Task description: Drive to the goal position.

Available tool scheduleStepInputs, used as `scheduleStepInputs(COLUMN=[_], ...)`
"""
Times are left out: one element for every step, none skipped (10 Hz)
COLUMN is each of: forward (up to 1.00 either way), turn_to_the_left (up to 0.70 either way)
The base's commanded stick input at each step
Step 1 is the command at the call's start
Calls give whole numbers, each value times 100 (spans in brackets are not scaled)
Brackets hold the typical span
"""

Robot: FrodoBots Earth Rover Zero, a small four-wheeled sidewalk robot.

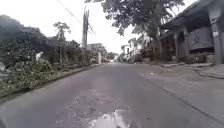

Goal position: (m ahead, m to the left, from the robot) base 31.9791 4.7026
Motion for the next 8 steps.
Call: scheduleStepInputs(forward=[0, 0, 0, 0, 0, 0, 0, 0], turn_to_the_left=[0, 0, 0, 0, 0, 0, 0, 0])
